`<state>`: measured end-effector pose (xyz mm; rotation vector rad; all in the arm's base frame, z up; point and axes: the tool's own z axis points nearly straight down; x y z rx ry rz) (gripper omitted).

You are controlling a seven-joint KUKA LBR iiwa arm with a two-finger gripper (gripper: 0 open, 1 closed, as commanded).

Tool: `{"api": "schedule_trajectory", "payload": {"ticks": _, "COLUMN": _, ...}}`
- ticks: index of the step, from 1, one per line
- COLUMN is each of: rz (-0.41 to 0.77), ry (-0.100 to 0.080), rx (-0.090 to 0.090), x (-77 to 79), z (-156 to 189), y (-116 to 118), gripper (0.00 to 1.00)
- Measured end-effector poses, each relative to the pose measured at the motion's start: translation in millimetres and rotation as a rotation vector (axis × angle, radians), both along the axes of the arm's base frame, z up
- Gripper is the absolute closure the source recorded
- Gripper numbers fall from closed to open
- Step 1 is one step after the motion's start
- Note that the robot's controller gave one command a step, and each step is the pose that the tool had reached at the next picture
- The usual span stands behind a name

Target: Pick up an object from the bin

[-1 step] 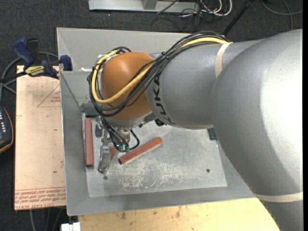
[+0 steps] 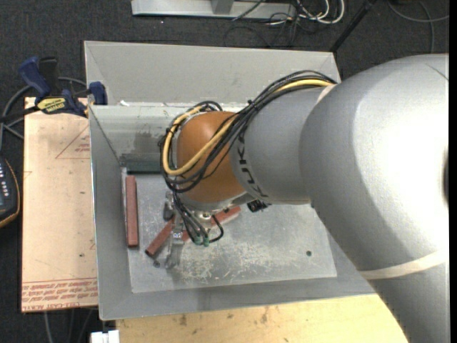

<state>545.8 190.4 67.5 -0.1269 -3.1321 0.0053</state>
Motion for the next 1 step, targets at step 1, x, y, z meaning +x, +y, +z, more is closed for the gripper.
{"api": "schedule_trajectory", "payload": {"ticks": 1, "rz": 0.004, "ry": -0.007, "rx": 0.005, "x": 1.9, "z": 4.5, "y": 3.5, "gripper": 1.00}}
